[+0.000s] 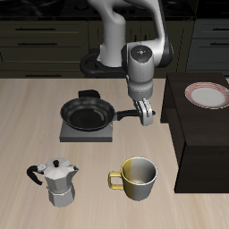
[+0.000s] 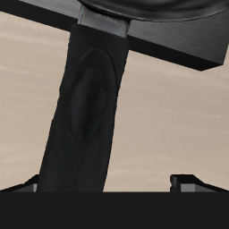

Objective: Place the frying pan on the top layer of the shelf

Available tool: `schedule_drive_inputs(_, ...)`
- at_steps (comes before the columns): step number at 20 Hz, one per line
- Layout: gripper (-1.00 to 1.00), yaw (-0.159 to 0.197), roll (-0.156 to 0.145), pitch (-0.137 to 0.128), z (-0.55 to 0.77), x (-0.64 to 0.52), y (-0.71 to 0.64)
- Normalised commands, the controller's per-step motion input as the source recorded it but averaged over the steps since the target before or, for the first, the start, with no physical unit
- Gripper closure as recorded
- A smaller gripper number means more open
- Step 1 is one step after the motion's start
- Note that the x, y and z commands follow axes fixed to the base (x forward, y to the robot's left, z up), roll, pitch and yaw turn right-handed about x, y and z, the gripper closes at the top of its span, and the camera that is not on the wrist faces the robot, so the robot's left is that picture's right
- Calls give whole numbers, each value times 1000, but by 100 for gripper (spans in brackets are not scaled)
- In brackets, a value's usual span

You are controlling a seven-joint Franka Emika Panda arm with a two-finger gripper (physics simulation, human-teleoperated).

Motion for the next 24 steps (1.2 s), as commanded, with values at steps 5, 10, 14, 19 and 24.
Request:
schedule_drive_inputs(5,100,25,39,-22,77,-18,179)
schedule_drive_inputs(10,100,-9,36,-23,101,3,11)
schedule_drive_inputs(14,100,6,8,-14,127,46,-3)
schedule_drive_inputs(19,100,60,-27,-7,109,67,-127)
schedule_drive_inputs(24,100,58,-50,27,11,119,-287)
